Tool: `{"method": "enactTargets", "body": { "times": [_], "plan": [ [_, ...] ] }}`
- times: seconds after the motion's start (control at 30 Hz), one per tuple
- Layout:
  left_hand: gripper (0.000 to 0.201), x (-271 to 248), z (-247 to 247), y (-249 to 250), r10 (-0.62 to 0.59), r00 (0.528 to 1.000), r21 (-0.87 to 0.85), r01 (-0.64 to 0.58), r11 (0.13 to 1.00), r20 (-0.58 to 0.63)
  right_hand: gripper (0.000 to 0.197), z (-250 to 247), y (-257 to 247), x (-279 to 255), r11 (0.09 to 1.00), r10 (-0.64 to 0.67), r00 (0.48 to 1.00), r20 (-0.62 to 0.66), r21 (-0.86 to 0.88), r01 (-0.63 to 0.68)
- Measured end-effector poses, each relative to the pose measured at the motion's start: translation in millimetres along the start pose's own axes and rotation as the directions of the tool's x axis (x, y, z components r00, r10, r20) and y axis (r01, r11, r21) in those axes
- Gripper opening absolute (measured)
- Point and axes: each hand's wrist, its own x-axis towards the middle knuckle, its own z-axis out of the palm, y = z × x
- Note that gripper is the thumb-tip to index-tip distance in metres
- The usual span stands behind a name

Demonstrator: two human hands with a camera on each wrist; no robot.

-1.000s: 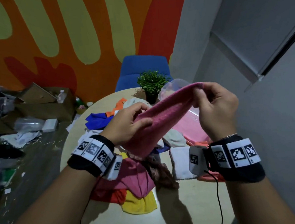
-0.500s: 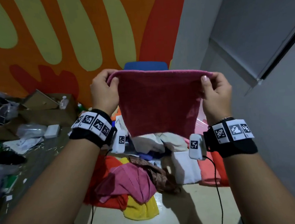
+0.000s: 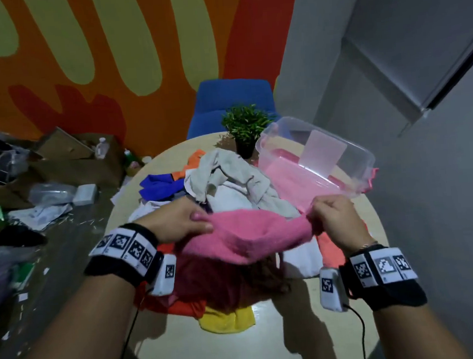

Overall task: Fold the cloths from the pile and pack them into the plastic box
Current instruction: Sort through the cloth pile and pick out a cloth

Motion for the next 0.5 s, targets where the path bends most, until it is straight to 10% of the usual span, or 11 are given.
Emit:
{"method": "enactTargets", "body": {
  "times": [0.17, 0.5],
  "plan": [
    [0.02, 4.6, 38.2, -54.9, -0.157, 0.984, 0.026, 0.156, 0.987, 0.086, 0.025, 10.0, 54.9, 5.7, 0.923, 0.214, 0.964, 0.157, -0.355, -0.147],
    [0.016, 33.3, 68.6, -92.6, -0.404, 0.838, -0.142, 0.378, 0.915, -0.368, 0.022, 46.1, 86.3, 47.8, 0.782, 0.217, 0.975, 0.054, -0.607, -0.14]
  ]
}}
